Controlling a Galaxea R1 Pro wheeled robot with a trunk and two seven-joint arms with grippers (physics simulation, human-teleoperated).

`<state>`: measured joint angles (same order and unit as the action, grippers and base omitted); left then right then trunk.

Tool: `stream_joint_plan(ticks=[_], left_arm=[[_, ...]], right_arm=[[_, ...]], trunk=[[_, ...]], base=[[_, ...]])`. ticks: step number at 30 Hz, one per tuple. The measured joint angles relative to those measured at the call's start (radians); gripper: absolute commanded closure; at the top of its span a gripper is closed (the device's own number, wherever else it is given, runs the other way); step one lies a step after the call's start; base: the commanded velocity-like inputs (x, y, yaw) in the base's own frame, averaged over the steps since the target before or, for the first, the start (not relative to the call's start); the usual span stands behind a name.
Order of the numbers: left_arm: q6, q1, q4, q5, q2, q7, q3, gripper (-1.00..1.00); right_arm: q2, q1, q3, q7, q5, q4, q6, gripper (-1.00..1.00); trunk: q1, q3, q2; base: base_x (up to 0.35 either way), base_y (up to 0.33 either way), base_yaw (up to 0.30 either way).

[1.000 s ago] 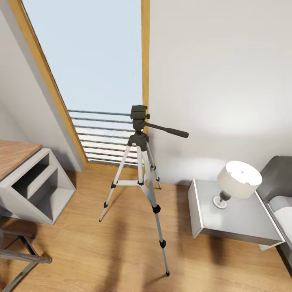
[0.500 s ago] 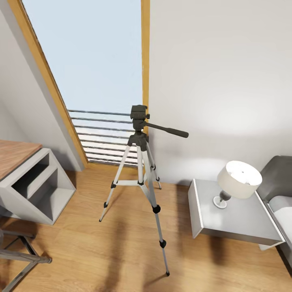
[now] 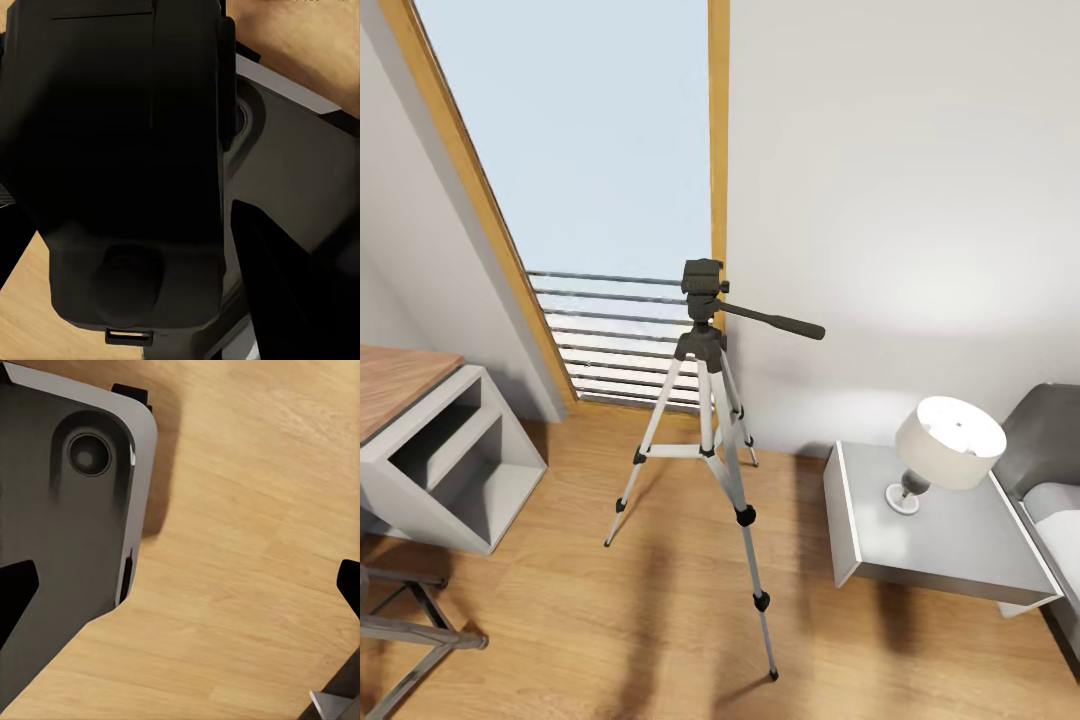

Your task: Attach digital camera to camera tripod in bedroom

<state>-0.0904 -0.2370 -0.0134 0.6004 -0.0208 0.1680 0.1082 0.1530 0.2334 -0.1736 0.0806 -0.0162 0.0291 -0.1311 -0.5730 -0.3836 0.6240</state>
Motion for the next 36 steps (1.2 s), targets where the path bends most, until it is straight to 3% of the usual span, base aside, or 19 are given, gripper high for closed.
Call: stream_joint_plan(ticks=[6, 8, 11, 17, 19, 25, 28, 31, 36], left_arm=[[0.005, 0.000, -0.008, 0.020, 0.004, 0.000, -0.003, 1.00], [0.004, 0.000, -0.012, 0.061, 0.007, -0.004, -0.004, 1.00], [0.003, 0.000, -0.015, 0.074, 0.008, -0.004, -0.003, 1.00], [0.002, 0.000, -0.017, 0.081, 0.007, -0.004, -0.003, 1.00], [0.008, -0.001, -0.059, 0.077, 0.027, -0.002, 0.003, 1.00], [0.042, -0.001, -0.121, 0.077, 0.034, -0.003, 0.000, 1.00], [0.045, -0.001, -0.128, 0.077, 0.035, -0.001, 0.000, 1.00], [0.044, -0.001, -0.131, 0.077, 0.036, 0.003, 0.000, 1.00], [0.042, -0.001, -0.137, 0.076, 0.036, 0.006, -0.001, 1.00]], right_arm=[[-0.001, 0.000, 0.000, 0.001, 0.001, 0.000, 0.001, -1.00], [-0.001, 0.000, 0.000, 0.000, 0.001, 0.000, 0.002, -1.00], [-0.001, 0.000, 0.000, 0.000, 0.001, 0.000, 0.003, -1.00], [-0.001, 0.000, 0.000, -0.001, 0.001, 0.000, 0.003, -1.00], [0.001, 0.000, -0.005, -0.004, -0.004, -0.001, 0.001, -1.00], [0.001, 0.002, -0.004, -0.001, -0.008, -0.040, 0.006, -1.00], [-0.002, 0.000, -0.002, 0.001, -0.006, -0.124, 0.034, -1.00], [-0.010, 0.000, -0.002, -0.009, -0.004, -0.349, 0.189, -1.00], [-0.031, 0.000, 0.003, -0.010, 0.000, -0.577, 0.367, -1.00]], trunk=[[0.000, 0.000, 0.000], [0.000, 0.000, 0.000], [0.000, 0.000, 0.000], [0.000, 0.000, 0.000], [0.000, 0.000, 0.000], [0.000, 0.000, 0.000], [0.000, 0.000, 0.000], [0.000, 0.000, 0.000], [0.000, 0.000, 0.000]], base=[[0.000, 0.000, 0.000], [0.000, 0.000, 0.000], [0.000, 0.000, 0.000], [0.000, 0.000, 0.000], [0.000, 0.000, 0.000], [0.000, 0.000, 0.000], [0.000, 0.000, 0.000], [0.000, 0.000, 0.000], [0.000, 0.000, 0.000]])
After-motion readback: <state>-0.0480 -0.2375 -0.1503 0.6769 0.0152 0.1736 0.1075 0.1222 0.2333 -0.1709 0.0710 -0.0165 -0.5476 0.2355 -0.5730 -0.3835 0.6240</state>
